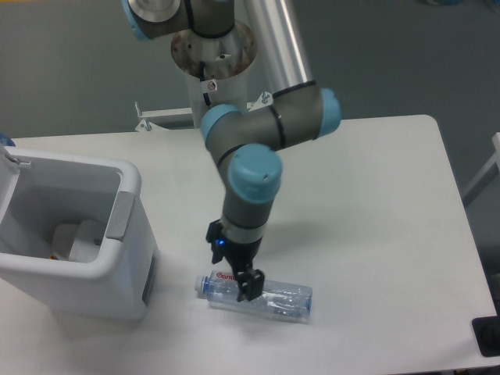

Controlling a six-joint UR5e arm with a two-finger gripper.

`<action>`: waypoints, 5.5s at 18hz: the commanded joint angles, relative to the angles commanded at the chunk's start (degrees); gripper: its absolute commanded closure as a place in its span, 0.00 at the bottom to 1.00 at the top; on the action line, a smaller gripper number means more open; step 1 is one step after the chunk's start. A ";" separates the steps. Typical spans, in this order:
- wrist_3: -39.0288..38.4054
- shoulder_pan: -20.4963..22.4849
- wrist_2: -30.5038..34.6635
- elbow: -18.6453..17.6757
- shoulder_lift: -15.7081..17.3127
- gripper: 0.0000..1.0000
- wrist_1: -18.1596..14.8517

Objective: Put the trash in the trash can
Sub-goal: 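Move the gripper down onto the clear plastic water bottle, then grasp the bottle near its red-labelled neck and rotate it, then lift the bottle and carry it over the trash bin, then release the bottle into the bin and pull the gripper away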

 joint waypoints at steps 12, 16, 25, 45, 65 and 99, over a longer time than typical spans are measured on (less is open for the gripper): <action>-0.43 -1.75 4.92 2.80 -5.53 0.00 -0.27; -0.70 -1.85 6.42 4.57 -5.98 0.09 -0.62; -2.89 -1.85 9.23 5.01 -5.45 0.41 -0.79; -9.75 4.13 4.68 16.43 -5.19 0.45 -0.18; -29.78 9.40 -22.29 19.33 4.04 0.45 -0.79; -42.11 -2.11 -55.28 10.91 13.53 0.30 1.23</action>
